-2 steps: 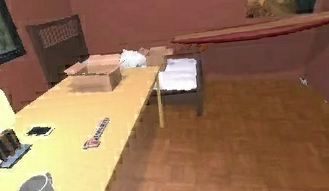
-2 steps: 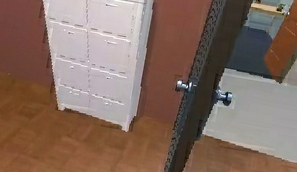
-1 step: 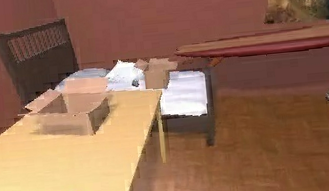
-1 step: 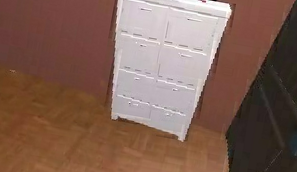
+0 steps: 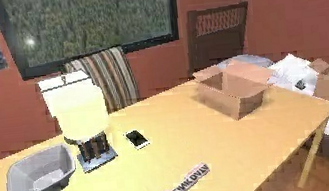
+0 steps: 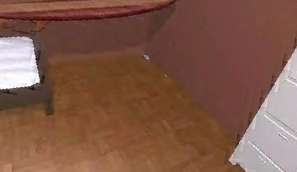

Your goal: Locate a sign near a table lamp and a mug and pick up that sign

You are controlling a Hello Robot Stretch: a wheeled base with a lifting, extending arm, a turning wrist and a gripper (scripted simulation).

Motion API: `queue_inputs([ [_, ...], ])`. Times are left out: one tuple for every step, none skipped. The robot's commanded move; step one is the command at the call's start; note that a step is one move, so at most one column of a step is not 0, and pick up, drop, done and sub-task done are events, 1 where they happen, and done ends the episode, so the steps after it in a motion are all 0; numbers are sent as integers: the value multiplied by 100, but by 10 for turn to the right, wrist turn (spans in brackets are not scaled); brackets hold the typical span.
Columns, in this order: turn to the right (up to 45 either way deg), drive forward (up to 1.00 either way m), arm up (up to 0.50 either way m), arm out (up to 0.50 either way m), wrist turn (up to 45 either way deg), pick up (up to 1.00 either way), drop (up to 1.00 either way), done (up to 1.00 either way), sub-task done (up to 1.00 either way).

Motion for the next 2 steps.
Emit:
queue_inputs([
  [-450, 0, 0, 0, 0, 0, 0, 0, 0],
  [-360, 0, 0, 0, 0, 0, 0, 0, 0],
])
